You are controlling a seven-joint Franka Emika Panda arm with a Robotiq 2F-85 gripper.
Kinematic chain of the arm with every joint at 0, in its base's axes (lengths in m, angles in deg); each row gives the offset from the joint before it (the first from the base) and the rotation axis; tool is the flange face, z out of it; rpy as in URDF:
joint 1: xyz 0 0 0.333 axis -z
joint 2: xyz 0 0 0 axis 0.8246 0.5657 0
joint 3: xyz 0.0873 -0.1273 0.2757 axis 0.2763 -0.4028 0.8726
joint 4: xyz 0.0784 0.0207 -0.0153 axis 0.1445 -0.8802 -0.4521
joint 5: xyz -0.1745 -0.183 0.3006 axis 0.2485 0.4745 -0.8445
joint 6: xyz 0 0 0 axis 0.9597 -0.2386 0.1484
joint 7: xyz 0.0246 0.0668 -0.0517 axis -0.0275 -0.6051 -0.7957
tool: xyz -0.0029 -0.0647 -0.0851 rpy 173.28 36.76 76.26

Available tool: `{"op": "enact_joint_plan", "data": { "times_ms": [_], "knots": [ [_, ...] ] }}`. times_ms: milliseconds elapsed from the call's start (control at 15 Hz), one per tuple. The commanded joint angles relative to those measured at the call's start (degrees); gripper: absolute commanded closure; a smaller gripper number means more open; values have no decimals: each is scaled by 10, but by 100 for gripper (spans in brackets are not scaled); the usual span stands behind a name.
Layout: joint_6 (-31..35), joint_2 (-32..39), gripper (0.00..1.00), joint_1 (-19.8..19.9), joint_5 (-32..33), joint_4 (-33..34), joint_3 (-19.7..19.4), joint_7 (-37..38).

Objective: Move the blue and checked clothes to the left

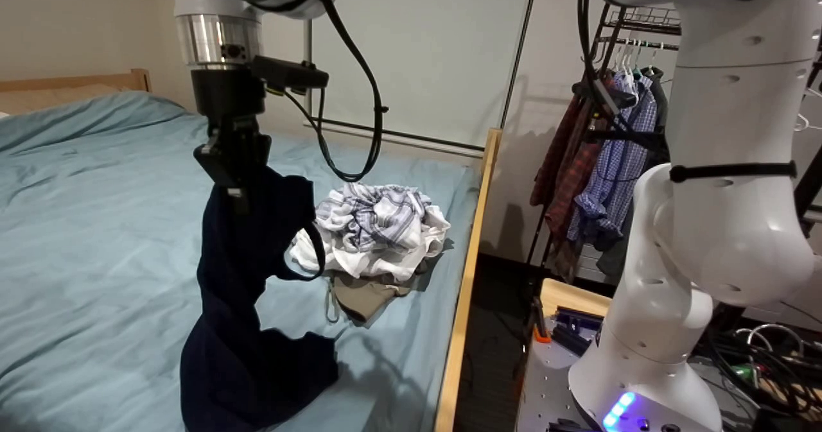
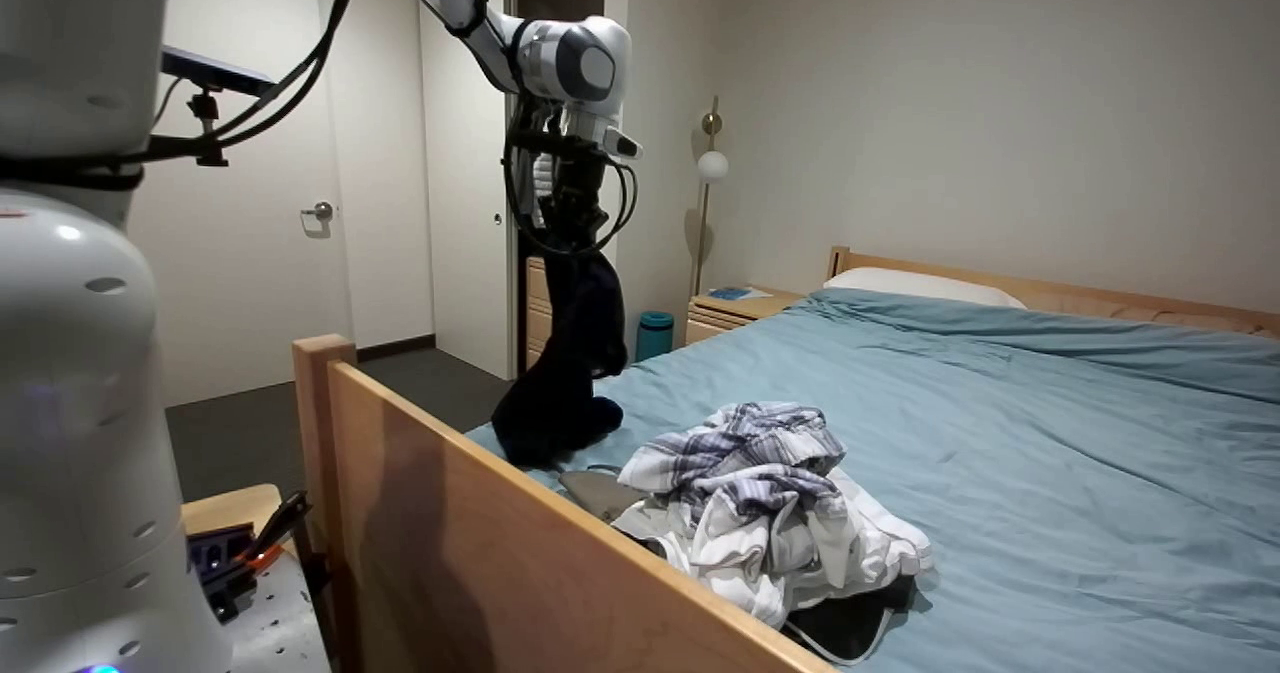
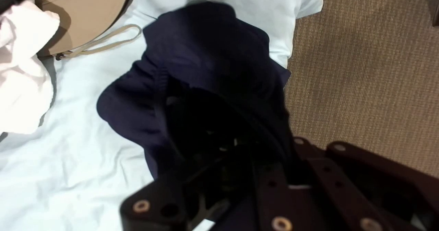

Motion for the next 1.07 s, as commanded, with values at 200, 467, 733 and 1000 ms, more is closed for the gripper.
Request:
{"op": "enact_joint_plan", "data": {
  "times_ms": [200, 467, 733, 1000],
  "knots": [
    [-2, 1, 92, 1, 0, 2, 1, 1],
    [0, 16, 54, 0, 0, 18, 0, 9],
    [-4, 77, 29, -2, -1, 74, 0, 6],
    [-11, 144, 4, -4, -6, 137, 2, -6]
  ]
}}
